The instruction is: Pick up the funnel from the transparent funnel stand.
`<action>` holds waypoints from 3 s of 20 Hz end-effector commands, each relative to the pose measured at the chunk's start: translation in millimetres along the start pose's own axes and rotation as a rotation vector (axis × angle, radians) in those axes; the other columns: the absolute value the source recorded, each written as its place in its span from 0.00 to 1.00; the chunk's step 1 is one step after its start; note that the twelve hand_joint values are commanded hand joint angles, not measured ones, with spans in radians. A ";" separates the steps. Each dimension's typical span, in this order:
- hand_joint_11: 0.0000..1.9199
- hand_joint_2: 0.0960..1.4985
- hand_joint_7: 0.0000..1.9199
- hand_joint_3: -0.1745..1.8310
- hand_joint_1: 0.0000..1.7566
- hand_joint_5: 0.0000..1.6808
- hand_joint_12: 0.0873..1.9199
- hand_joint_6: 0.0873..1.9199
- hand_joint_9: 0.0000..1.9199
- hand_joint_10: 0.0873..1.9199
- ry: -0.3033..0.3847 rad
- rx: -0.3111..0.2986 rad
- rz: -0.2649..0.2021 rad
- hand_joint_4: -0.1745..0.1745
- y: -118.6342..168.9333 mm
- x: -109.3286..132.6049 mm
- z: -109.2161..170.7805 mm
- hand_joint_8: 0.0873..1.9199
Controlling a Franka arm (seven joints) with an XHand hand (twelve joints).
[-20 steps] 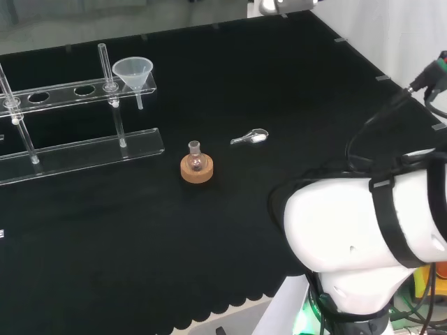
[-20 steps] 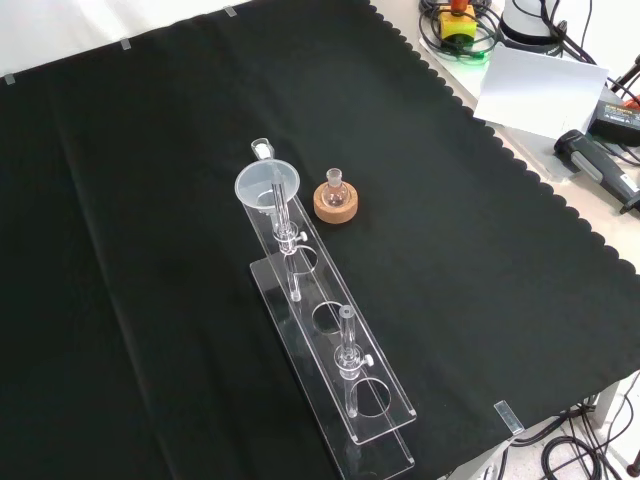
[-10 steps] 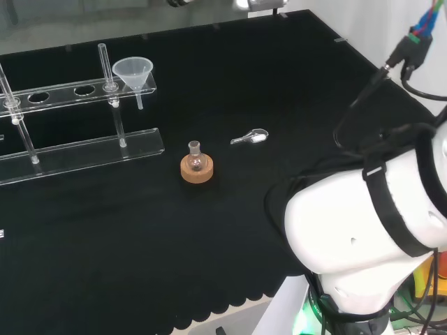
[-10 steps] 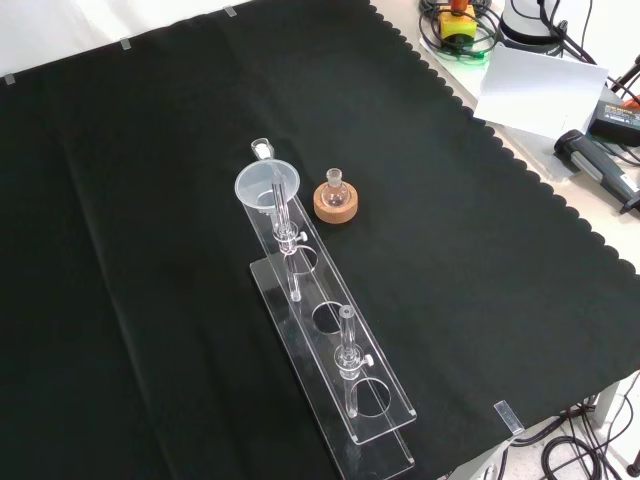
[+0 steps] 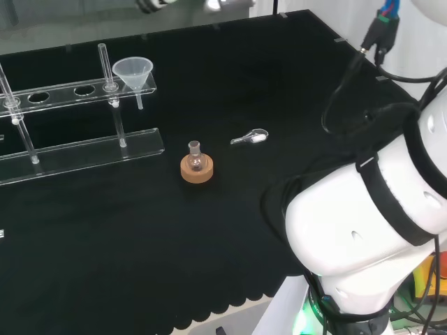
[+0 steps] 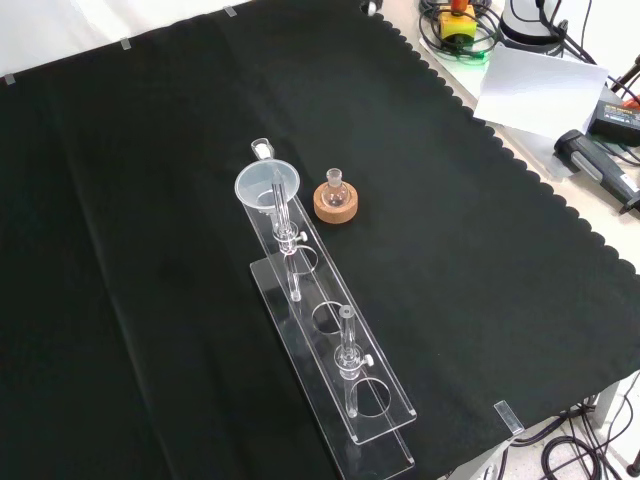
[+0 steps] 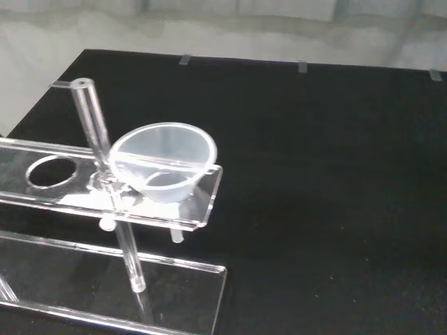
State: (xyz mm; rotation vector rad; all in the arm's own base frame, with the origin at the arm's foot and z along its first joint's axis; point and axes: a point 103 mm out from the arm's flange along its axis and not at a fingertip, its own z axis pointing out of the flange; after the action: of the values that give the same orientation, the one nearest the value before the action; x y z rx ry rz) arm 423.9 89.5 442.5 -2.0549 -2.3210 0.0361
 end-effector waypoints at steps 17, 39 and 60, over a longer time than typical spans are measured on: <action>0.00 0.41 0.00 0.10 0.28 0.00 0.00 0.00 0.00 0.00 0.039 0.094 0.029 0.54 49.7 41.5 65.7 0.00; 0.00 0.41 0.00 0.10 0.29 0.00 0.00 0.00 0.00 0.00 0.029 0.177 0.096 0.51 62.4 10.3 108.8 0.00; 0.00 0.42 0.00 0.10 0.29 0.00 0.00 0.00 0.00 0.00 0.063 0.230 0.103 0.50 80.2 34.8 146.2 0.00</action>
State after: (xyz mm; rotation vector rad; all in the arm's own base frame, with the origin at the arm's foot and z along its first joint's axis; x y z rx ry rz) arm 488.1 130.8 299.4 -2.0312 -2.0662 0.2233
